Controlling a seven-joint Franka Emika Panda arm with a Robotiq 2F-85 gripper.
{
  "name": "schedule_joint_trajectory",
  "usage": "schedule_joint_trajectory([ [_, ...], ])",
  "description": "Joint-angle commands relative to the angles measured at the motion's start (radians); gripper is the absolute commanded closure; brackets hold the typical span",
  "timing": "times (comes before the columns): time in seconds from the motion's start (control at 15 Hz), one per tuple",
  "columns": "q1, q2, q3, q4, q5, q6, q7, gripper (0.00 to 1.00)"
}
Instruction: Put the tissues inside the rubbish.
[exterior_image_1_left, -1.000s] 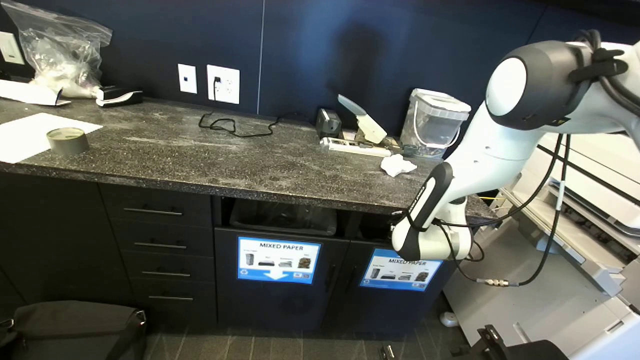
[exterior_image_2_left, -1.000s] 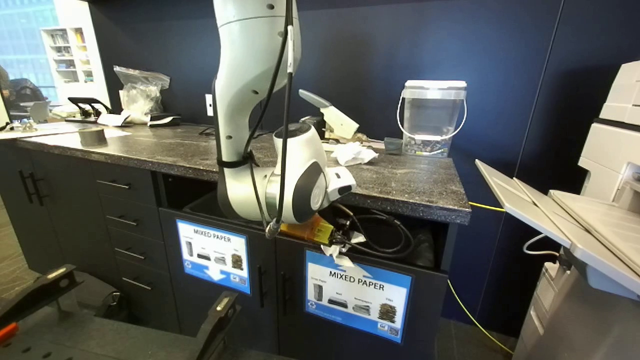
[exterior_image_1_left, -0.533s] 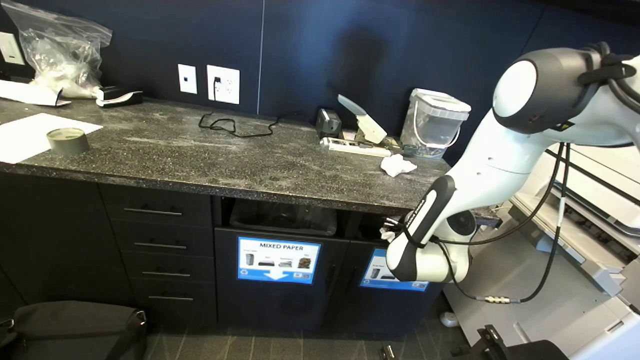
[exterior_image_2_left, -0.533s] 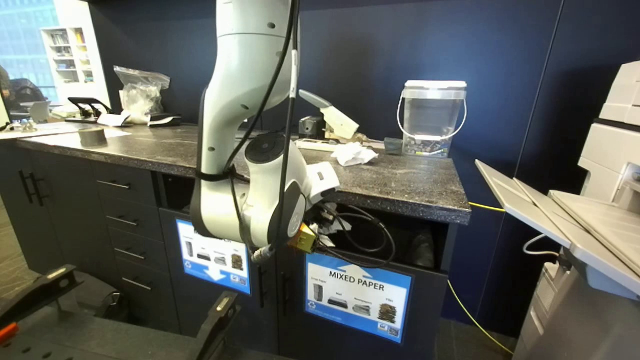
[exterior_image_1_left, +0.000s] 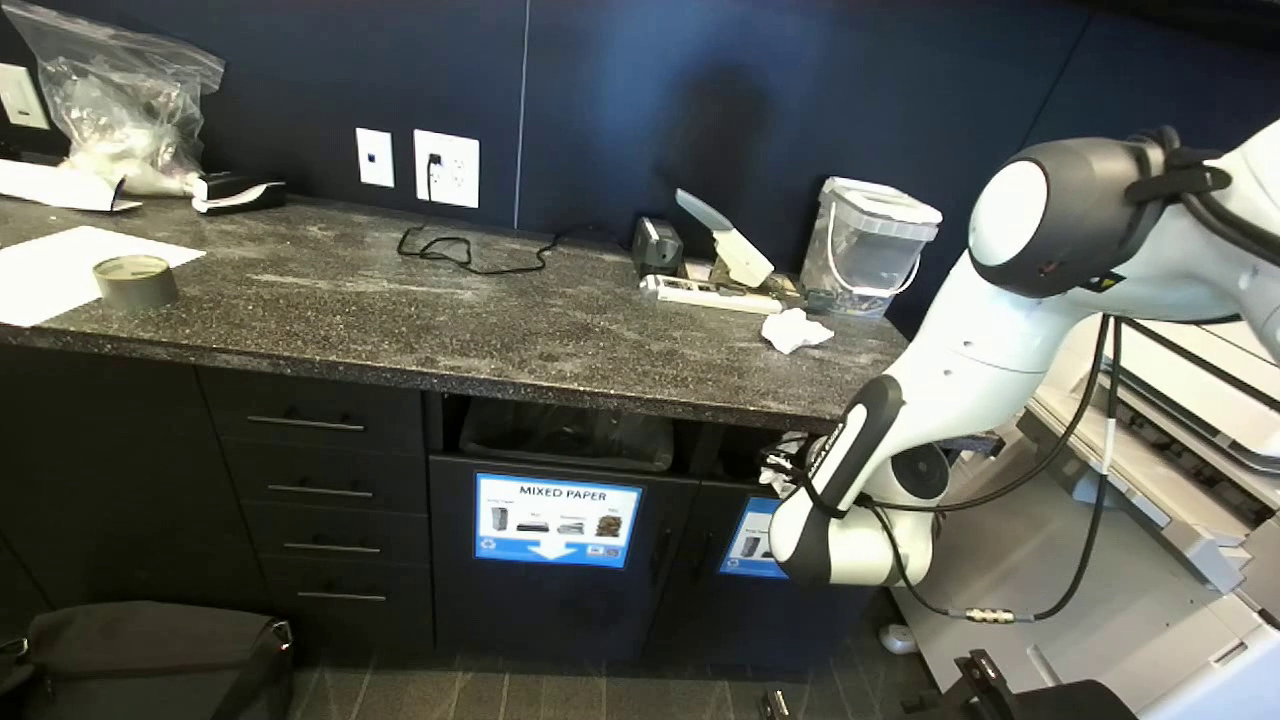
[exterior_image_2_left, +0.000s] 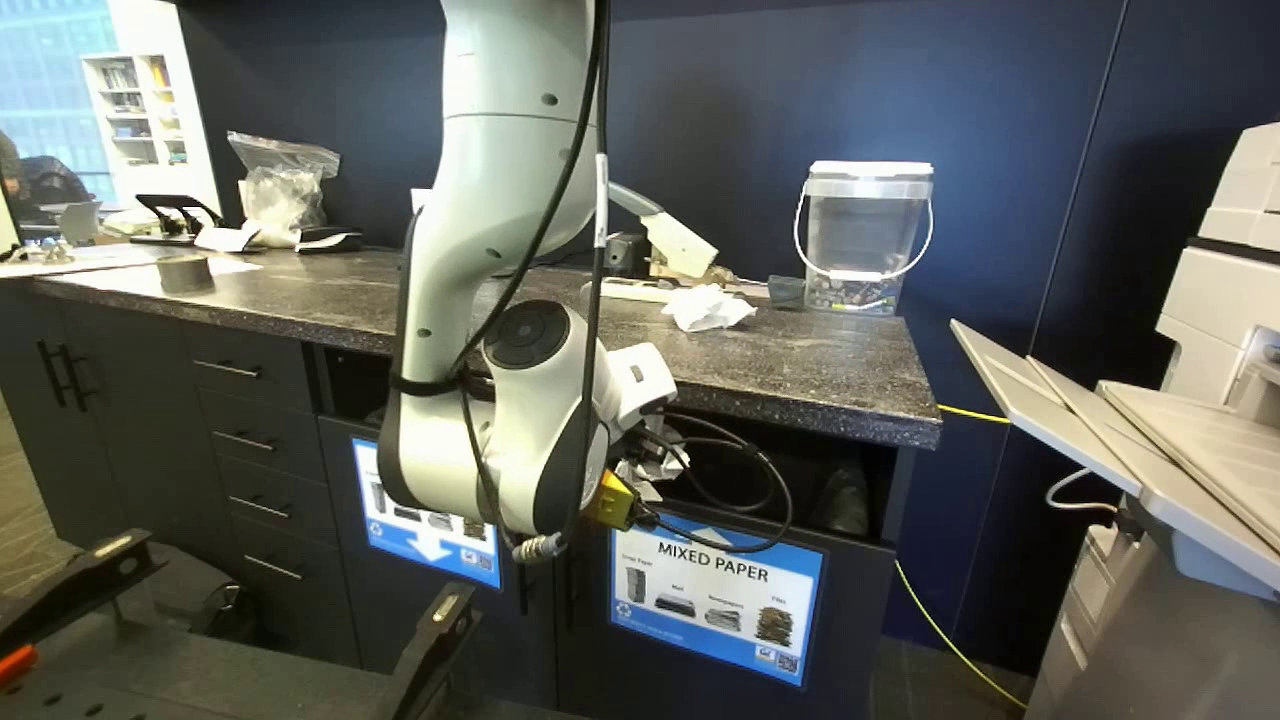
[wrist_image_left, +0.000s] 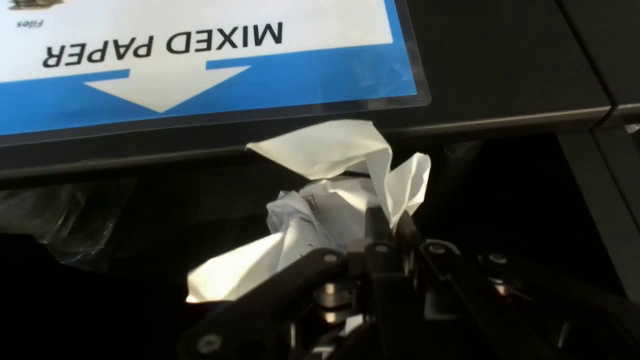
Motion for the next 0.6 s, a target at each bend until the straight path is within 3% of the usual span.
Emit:
schedule_joint_trajectory([
  [0.0,0.012,0.073,-0.017,0.129,0.023,0.002,-0.045,0.91],
  [0.53,0.024,0.175,-0.028,0.297,0.067,-0.053,-0.086,0.91],
])
